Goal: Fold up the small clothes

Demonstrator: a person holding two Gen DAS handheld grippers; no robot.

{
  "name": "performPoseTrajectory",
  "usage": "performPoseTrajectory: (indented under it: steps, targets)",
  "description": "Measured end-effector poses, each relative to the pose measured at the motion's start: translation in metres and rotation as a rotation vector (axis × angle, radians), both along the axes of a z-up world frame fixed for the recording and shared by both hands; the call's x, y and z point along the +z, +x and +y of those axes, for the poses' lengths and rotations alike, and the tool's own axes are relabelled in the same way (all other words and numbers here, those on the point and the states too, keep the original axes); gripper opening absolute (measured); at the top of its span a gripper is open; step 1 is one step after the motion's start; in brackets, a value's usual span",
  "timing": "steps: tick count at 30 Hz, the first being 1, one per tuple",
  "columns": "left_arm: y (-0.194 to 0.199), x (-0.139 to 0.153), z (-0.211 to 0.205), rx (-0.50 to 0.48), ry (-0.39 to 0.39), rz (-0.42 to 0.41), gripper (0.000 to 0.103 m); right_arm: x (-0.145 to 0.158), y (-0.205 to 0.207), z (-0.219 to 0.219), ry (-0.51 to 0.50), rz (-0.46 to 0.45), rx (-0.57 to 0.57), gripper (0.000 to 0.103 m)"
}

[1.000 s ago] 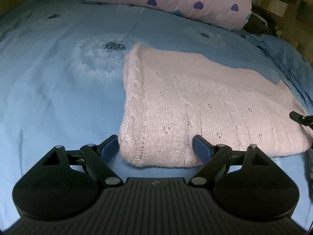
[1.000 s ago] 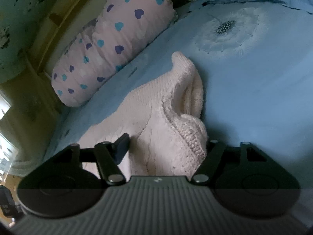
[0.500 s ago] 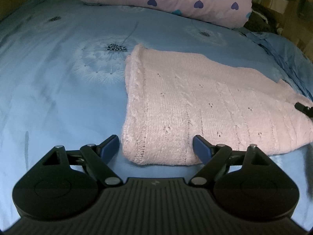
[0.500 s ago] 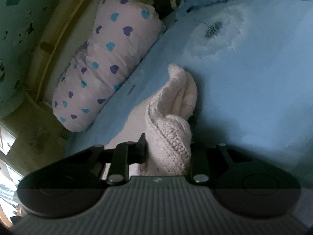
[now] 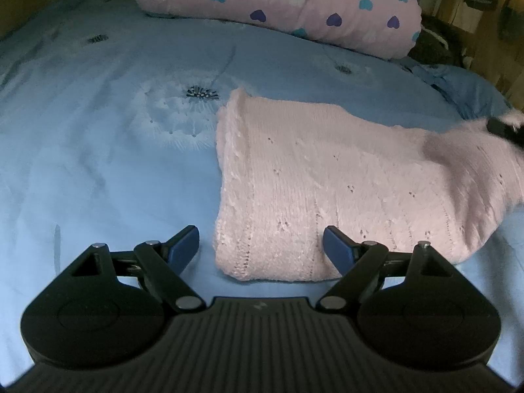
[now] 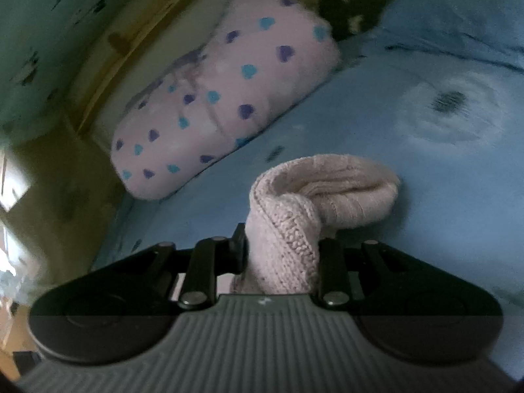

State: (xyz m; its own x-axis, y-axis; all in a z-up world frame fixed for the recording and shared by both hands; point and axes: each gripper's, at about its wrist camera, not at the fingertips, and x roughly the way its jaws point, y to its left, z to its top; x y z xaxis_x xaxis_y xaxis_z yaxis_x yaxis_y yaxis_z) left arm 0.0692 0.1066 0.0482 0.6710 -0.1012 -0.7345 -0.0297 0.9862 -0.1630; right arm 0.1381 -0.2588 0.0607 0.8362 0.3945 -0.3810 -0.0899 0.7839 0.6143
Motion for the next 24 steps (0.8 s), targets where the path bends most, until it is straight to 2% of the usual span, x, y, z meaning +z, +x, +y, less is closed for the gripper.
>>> performPoseTrajectory:
  steps: [5,9,12,15,17,19,24]
  targets:
    - [-0.003,0.006,0.007,0.026,0.021,-0.014,0.086,0.030,0.007,0.064,-0.156,-0.046,0.118,0.028]
    - [-0.002,0.007,0.016,0.059,0.050,0.002,0.086,0.041,0.008,0.125,-0.303,-0.084,0.194,0.028]
    - [-0.001,0.005,0.024,0.084,0.051,0.021,0.086,0.031,0.012,0.171,-0.420,-0.074,0.274,0.028]
    - [-0.001,0.005,0.031,0.097,0.034,0.029,0.086,0.007,0.018,0.205,-0.526,-0.023,0.345,0.026]
    - [-0.002,0.006,0.035,0.108,0.038,0.029,0.086,-0.010,0.021,0.217,-0.557,0.013,0.369,0.026]
    - [-0.003,0.007,0.038,0.121,0.042,0.027,0.086,-0.017,0.019,0.220,-0.566,-0.004,0.372,0.026]
    - [-0.007,0.012,0.047,0.149,0.026,0.020,0.086,-0.010,0.020,0.219,-0.524,-0.005,0.356,0.025]
